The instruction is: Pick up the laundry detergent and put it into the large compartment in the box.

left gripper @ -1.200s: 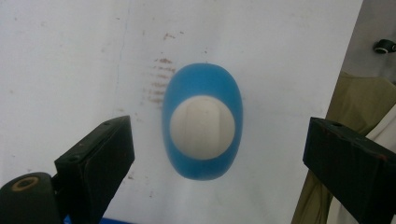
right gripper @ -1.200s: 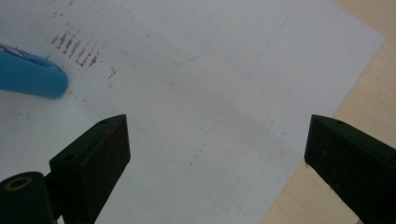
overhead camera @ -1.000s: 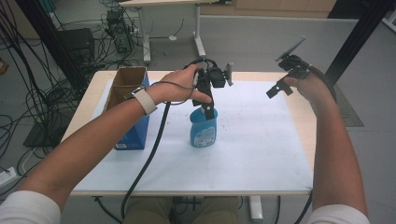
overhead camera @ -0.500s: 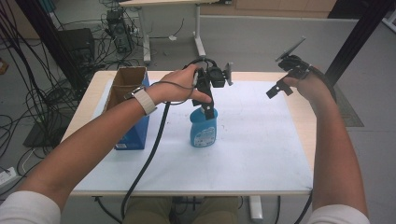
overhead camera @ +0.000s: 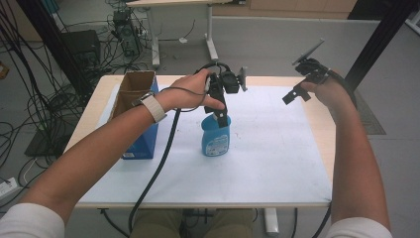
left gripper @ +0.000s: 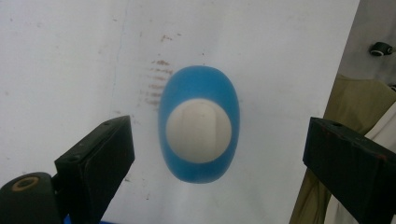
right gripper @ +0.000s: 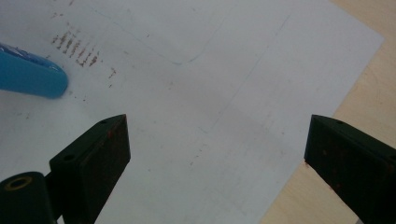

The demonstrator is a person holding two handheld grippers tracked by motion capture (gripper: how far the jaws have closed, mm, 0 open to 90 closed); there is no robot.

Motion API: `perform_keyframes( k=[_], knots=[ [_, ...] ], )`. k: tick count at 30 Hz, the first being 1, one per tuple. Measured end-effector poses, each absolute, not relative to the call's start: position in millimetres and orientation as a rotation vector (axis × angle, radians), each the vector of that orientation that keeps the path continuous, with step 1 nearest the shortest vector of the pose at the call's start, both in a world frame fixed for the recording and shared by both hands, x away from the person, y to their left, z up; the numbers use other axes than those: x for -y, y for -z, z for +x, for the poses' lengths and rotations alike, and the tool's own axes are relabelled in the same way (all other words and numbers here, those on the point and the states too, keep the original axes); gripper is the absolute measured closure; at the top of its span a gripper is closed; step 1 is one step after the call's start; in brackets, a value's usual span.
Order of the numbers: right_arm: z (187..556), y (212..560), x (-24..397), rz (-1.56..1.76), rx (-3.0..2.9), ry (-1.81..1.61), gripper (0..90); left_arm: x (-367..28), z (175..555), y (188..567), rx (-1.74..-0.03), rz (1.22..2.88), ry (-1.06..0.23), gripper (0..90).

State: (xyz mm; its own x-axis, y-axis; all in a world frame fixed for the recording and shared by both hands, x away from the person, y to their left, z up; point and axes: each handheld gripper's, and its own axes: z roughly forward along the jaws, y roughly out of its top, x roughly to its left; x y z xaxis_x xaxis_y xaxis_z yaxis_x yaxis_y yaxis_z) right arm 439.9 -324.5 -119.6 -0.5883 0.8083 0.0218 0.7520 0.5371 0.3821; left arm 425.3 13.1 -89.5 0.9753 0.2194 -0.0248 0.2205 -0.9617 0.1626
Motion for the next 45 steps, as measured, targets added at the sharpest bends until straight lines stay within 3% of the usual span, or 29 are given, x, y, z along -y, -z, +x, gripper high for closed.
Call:
perform_keyframes(
  k=[45],
  knots=[
    [439.4, 119.3, 324.6, 1.337, -2.613, -0.535, 6.8, -15.2, 425.6, 90.9, -0.339, 2.946, 0.018, 9.2]
  ],
)
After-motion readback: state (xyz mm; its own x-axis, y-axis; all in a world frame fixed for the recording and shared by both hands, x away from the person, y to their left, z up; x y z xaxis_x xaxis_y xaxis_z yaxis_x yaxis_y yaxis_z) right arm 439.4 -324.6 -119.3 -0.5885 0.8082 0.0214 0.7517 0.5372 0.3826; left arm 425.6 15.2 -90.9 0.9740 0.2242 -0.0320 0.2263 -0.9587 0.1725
